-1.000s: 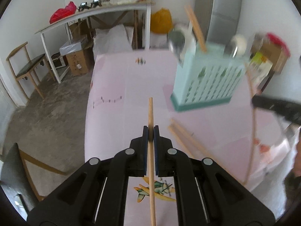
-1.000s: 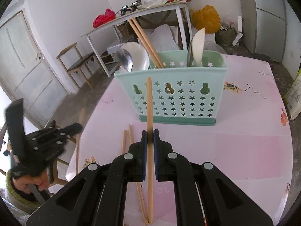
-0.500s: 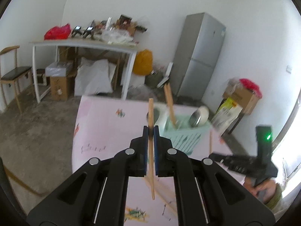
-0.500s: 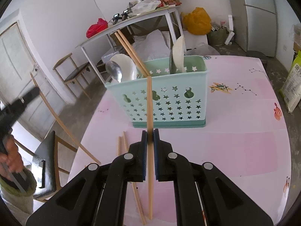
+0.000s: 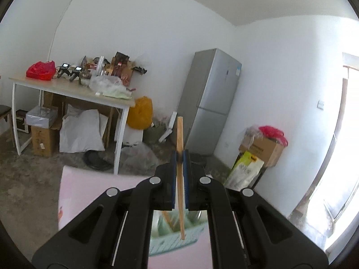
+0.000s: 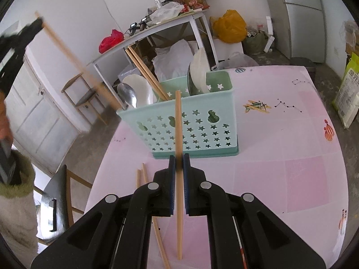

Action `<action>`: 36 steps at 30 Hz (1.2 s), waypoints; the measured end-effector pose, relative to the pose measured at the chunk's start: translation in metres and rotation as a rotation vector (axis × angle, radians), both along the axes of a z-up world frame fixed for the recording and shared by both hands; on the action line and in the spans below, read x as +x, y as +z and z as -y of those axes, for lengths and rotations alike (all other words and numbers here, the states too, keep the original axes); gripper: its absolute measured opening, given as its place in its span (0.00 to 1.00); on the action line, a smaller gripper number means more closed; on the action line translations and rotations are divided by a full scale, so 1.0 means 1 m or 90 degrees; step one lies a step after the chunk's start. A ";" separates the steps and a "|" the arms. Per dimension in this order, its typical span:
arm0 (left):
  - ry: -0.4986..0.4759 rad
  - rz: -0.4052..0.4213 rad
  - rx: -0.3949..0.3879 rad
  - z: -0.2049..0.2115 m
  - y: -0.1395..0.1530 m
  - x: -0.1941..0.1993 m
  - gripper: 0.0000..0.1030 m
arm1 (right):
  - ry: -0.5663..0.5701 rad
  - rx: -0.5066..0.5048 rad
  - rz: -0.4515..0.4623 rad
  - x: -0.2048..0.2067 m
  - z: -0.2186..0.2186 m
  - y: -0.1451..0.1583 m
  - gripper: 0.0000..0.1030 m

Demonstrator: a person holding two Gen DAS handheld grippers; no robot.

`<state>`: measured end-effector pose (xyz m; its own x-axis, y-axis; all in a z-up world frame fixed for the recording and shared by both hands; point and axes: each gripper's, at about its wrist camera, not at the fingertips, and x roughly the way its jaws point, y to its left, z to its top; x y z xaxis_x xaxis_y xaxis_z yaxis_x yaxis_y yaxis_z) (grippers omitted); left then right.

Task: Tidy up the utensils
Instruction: 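Lift the left gripper's chopstick over the basket and open it while right carries its chopstick, then lower the right gripper's chopstick into the basket and open the right gripper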

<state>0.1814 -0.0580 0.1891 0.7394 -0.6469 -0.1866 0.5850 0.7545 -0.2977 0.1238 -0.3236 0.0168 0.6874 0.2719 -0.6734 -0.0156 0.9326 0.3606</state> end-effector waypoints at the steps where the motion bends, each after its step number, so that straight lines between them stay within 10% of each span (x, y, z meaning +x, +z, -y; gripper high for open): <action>1: 0.005 0.001 -0.005 0.007 0.000 0.007 0.04 | 0.000 0.002 0.000 0.000 0.000 0.000 0.07; 21: 0.031 -0.061 0.032 0.069 -0.102 0.055 0.05 | -0.011 0.005 -0.004 -0.001 0.008 -0.001 0.07; 36: 0.029 -0.145 0.067 -0.008 -0.143 -0.007 0.58 | -0.031 -0.004 0.028 -0.010 0.009 0.018 0.07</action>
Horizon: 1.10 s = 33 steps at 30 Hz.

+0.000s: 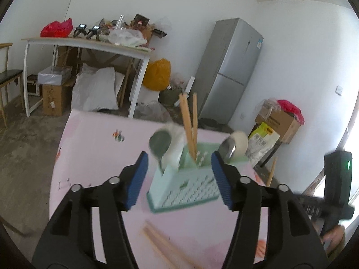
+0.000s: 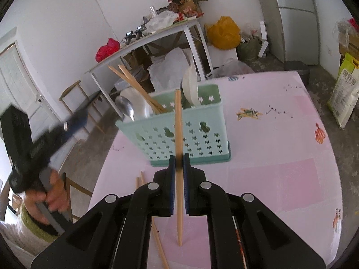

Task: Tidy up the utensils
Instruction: 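Lower the right gripper's chopstick into the basket and open the right gripper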

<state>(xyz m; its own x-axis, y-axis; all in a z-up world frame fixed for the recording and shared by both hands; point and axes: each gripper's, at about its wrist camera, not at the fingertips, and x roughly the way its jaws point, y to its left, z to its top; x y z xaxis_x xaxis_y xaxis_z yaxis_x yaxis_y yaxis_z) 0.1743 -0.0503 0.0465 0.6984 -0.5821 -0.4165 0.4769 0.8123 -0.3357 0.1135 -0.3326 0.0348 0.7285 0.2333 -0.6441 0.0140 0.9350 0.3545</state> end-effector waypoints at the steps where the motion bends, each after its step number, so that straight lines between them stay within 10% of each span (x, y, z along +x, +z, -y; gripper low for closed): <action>1: 0.000 -0.004 0.004 -0.002 -0.002 -0.003 0.59 | -0.003 -0.002 0.009 0.000 0.000 0.005 0.07; 21: 0.016 -0.036 0.098 -0.016 -0.036 -0.035 0.76 | 0.034 -0.062 0.224 0.025 0.005 0.150 0.07; 33: 0.022 -0.033 0.136 -0.008 -0.043 -0.040 0.80 | 0.014 -0.097 0.240 0.079 0.000 0.140 0.07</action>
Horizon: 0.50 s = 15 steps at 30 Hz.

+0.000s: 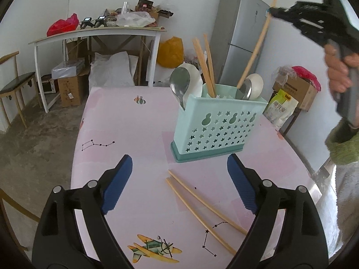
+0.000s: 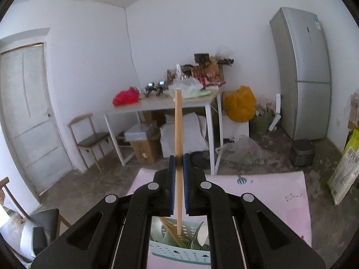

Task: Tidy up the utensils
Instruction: 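Lower the right gripper's chopstick into the basket and open the right gripper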

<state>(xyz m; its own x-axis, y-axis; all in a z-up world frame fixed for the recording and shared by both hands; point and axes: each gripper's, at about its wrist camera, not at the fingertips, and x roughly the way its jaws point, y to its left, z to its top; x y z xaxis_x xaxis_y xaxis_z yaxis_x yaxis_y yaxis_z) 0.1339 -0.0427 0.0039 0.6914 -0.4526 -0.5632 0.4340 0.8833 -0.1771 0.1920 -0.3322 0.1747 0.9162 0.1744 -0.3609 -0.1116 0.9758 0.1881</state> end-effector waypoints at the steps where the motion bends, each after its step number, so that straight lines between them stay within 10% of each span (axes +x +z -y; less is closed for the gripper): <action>1: 0.001 0.000 0.002 0.001 0.000 0.000 0.81 | -0.006 -0.005 -0.009 0.006 0.000 -0.008 0.07; 11: 0.010 -0.013 0.022 0.002 -0.007 0.004 0.81 | -0.029 -0.055 -0.150 0.035 -0.003 -0.092 0.09; 15: 0.013 -0.014 0.029 0.004 -0.009 0.005 0.81 | -0.049 -0.043 -0.126 0.021 0.012 -0.081 0.35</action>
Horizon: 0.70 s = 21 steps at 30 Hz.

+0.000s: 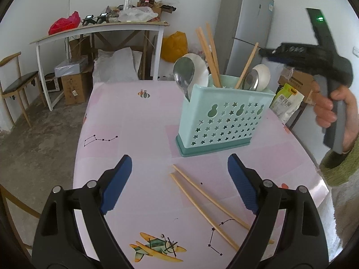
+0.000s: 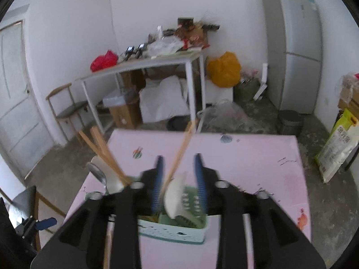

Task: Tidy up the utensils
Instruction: 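Lower the right gripper's chopstick into the basket and open the right gripper, then close the right gripper on a loose chopstick while the left gripper closes on another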

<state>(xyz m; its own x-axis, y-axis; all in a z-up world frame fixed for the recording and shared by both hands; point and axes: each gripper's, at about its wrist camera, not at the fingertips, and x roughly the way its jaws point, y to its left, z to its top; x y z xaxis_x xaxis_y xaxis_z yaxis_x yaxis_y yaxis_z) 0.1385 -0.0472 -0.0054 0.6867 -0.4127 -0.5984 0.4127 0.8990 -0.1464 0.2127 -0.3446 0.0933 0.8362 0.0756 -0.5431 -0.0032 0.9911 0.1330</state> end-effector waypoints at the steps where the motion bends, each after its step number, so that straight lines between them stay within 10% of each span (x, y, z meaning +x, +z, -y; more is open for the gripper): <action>1: 0.001 -0.001 0.001 0.001 -0.001 0.000 0.81 | -0.009 -0.002 0.015 -0.007 0.006 0.006 0.37; 13: 0.017 -0.012 0.050 0.001 -0.010 0.003 0.81 | 0.003 0.073 0.048 -0.088 0.022 0.001 0.42; 21: 0.044 -0.060 0.115 -0.002 -0.032 0.003 0.81 | 0.171 0.096 -0.195 -0.099 -0.065 -0.122 0.42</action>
